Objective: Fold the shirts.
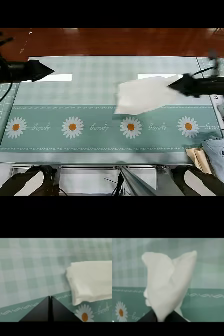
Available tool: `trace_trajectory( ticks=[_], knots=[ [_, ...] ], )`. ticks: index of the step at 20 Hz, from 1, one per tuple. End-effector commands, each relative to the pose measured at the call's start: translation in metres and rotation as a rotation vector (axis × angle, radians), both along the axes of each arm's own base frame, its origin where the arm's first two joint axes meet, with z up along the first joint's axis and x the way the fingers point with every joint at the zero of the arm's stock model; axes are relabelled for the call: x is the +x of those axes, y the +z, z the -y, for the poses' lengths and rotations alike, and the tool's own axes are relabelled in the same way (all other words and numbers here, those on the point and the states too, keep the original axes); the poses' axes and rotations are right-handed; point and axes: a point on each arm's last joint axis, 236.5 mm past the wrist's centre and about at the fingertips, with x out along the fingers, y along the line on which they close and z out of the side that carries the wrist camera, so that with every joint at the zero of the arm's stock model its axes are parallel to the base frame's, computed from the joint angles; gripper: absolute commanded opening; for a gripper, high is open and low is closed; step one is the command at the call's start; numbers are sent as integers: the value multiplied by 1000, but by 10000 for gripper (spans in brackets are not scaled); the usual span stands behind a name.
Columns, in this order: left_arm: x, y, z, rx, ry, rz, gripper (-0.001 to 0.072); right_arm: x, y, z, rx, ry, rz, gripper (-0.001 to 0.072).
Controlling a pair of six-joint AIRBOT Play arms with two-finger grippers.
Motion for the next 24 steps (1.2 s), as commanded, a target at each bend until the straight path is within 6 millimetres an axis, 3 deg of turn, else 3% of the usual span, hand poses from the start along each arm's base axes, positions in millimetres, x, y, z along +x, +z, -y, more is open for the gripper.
trace_trajectory(
  ticks=[1,3,8,10,17,20,24],
  knots=[
    [21,-25,-3,13,48,16,27,-59,71,70,-124,-183,-1,33],
    [26,-40,-4,42,17,10,27,-101,78,101,-198,-285,-82,34],
    [36,-67,-6,84,-27,-8,27,-225,69,188,-464,-675,-432,34],
    [39,-77,-7,100,-43,-12,27,-258,71,209,-519,-828,-509,33],
    [56,-110,-15,119,-24,-41,27,-336,84,244,-708,-1067,-733,34],
    [60,-121,-17,118,-17,-61,27,-353,89,250,-769,-1075,-788,34],
    [67,-122,-24,124,12,-47,27,-355,87,250,-777,-1052,-802,35]
  ],
)
